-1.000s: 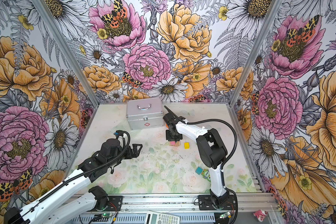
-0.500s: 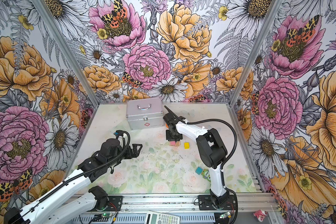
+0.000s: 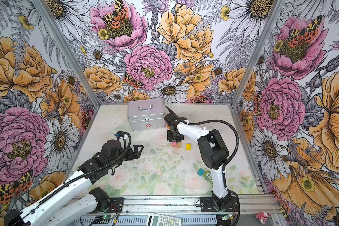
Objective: Build the wood block tower
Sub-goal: 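Lower the pink bar beside the long wooden blocks on the stack, then open the right gripper and move it over the yellow bar block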
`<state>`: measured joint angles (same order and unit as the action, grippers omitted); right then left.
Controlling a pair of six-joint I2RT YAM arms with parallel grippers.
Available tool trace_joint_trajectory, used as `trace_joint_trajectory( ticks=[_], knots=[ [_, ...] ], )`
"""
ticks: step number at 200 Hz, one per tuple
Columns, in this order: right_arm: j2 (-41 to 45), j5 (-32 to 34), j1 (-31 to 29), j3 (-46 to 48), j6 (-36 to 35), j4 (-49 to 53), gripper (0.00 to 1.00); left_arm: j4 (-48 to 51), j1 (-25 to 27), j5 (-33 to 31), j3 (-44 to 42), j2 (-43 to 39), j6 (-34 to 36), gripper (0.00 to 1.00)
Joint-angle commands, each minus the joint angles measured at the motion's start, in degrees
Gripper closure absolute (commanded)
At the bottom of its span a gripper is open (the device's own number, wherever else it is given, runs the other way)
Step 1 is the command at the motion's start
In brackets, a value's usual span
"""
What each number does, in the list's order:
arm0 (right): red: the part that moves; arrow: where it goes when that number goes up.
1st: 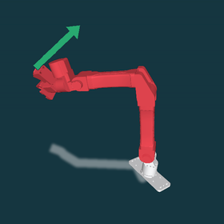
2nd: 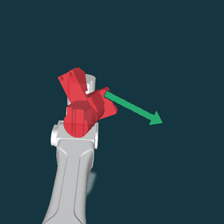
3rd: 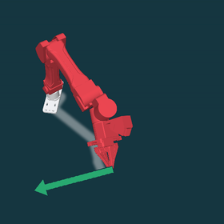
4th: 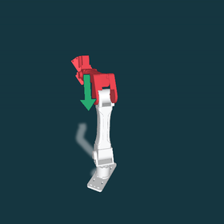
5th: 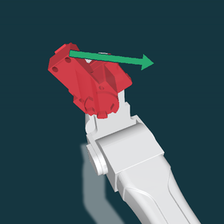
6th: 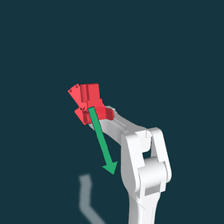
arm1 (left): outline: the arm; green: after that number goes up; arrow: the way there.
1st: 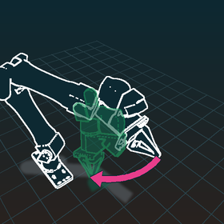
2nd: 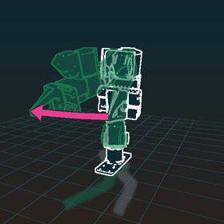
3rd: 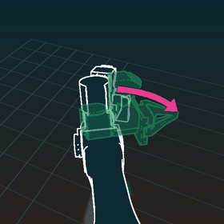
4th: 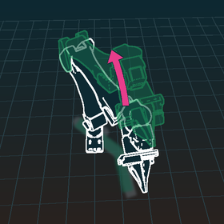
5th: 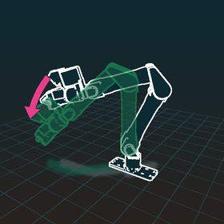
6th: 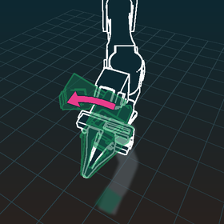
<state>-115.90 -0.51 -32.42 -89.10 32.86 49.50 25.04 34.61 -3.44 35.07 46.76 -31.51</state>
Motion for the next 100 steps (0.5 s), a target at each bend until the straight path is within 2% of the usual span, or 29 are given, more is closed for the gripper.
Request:
trace_joint_trajectory(
  ticks=[1,36,61,100],
  knots=[
    [-0.7,0.1,0.0,-1.4,-0.9,0.2,0.65,-1.5,-0.5,1.0,-0.5,-0.2,0.8,0.01],
    [-0.6,0.3,0.2,-1.4,-0.9,0.2,0.64,-1.5,-0.6,1.2,-0.4,-0.2,0.8,0.01],
    [0.4,0.6,0.1,-1.3,-0.9,0.1,0.55,-1.5,-0.7,1.2,-0.4,0.0,0.8,0.01],
    [2.7,1.2,0.2,-1.7,-1.7,0.2,0.54,-1.6,-0.7,1.2,-0.4,-0.2,0.8,0.01]
  ],
)
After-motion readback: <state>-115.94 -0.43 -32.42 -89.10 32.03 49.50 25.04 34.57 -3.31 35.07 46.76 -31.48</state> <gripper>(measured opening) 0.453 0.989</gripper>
